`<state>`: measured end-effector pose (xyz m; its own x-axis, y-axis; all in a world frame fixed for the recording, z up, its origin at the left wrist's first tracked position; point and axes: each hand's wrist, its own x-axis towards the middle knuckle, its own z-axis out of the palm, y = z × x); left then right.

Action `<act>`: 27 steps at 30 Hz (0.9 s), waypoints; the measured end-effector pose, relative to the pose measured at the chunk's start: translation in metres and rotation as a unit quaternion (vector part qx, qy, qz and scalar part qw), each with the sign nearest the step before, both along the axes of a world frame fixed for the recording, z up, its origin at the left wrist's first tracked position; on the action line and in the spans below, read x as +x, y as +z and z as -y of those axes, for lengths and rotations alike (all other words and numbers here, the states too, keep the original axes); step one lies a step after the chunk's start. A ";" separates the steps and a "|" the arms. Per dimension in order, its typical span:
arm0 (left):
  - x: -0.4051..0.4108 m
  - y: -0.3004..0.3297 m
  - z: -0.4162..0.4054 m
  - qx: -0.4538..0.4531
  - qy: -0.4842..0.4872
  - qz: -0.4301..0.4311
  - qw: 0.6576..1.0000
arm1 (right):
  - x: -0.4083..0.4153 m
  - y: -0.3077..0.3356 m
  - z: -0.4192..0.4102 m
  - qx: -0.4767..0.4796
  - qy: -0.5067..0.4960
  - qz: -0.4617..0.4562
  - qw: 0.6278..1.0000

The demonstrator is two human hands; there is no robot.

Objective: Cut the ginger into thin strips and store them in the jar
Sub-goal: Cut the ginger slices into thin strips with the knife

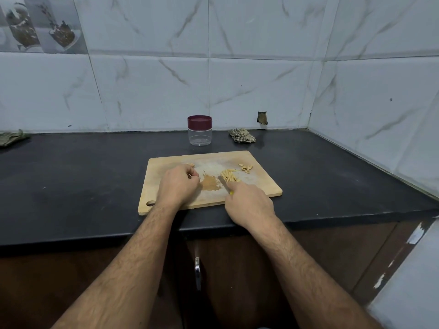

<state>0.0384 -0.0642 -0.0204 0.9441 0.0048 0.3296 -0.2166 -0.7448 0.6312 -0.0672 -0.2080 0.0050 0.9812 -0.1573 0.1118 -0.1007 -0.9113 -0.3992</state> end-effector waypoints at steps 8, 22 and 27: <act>0.001 0.000 0.000 0.004 -0.002 0.002 1.000 | -0.001 0.002 0.005 0.015 -0.007 0.004 1.000; 0.003 -0.005 -0.005 -0.101 0.070 0.025 0.992 | 0.011 0.004 -0.009 0.028 0.023 0.034 0.999; 0.007 -0.005 -0.011 -0.153 0.130 0.061 0.978 | 0.031 0.006 -0.023 0.049 0.024 0.069 0.996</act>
